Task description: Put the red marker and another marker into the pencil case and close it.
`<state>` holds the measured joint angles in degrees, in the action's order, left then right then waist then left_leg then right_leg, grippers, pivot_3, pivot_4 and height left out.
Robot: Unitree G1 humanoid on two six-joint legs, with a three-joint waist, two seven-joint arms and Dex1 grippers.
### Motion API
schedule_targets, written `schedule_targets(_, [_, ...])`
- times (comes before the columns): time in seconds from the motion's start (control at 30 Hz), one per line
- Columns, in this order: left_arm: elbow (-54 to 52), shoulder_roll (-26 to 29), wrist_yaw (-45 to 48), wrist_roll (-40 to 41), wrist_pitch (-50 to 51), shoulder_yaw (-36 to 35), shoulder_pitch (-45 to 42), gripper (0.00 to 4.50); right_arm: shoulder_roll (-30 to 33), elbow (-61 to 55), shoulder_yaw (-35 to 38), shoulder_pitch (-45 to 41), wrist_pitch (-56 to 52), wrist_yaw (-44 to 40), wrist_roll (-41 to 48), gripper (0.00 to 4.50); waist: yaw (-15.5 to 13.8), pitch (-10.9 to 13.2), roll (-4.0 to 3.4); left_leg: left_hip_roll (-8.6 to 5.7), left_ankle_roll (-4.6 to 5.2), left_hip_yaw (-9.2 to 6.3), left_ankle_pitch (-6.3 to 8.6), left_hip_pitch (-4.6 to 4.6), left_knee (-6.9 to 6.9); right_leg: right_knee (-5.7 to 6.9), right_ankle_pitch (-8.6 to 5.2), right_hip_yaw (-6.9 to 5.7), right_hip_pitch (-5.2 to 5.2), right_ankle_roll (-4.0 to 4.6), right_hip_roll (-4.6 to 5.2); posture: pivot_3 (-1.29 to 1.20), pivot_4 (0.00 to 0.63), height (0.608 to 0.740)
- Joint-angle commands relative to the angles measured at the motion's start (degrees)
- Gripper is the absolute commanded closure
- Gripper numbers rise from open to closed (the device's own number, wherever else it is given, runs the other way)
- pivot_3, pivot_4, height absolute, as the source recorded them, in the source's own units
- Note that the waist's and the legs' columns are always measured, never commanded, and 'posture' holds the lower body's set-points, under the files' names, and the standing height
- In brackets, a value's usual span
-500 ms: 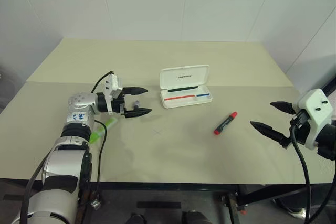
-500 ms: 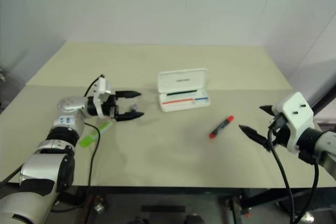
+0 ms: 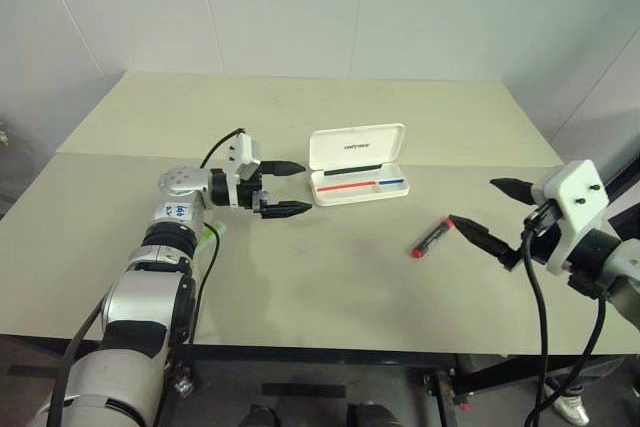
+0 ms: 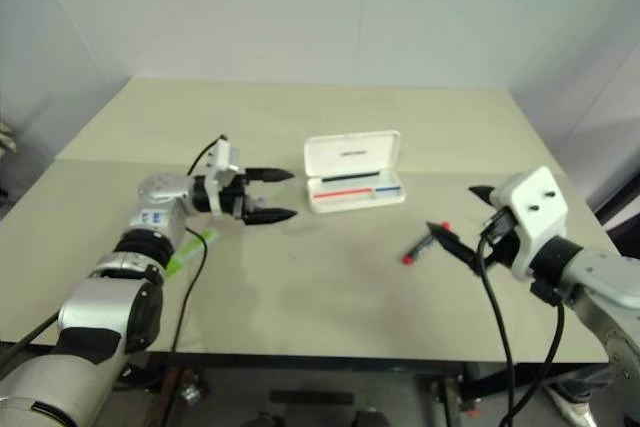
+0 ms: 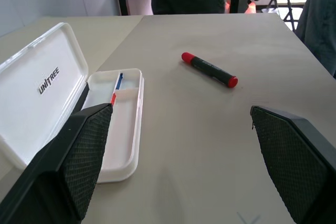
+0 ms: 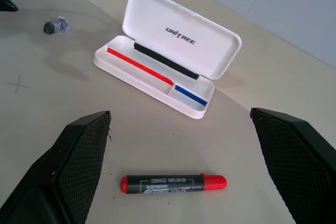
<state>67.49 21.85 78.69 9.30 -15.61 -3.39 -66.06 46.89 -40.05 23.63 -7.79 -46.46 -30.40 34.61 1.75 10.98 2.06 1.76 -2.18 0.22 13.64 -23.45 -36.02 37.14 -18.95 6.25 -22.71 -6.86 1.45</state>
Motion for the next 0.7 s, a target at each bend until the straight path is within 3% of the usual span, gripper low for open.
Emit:
schedule_targets(0.03, [2.2,-2.3,-4.8,-2.5,-1.3,0.7,-2.4,0.01,-1.4,-5.4,0.3,3.9,0.3,2.1,-0.4,0.0,-0.1,0.0,0.0,0.0,0.01,0.0,0.01,-0.01,0.0,-0.03,0.0,0.0,0.0,0.0,0.0,0.0,0.15,0.74])
schedule_targets(0.23, [5.9,-7.0,-13.3,-7.9,-0.7,3.3,-5.7,0.01,-4.5,-12.2,3.3,13.1,0.4,4.7,-0.4,0.0,-0.3,0.0,0.0,-0.08,0.06,-0.2,0.05,-0.45,-0.16,-0.23,0.05,-0.05,-0.11,-0.26,-0.01,0.0,0.15,0.74])
schedule_targets(0.7, [9.9,-12.3,-33.7,-18.1,4.4,6.6,-10.9,0.01,-10.6,-19.6,6.7,22.9,0.6,11.4,-1.2,0.0,-0.3,0.0,0.01,-0.14,0.08,-0.23,0.04,-0.56,-0.29,-0.24,0.14,-0.03,-0.15,-0.42,-0.03,0.0,0.15,0.74])
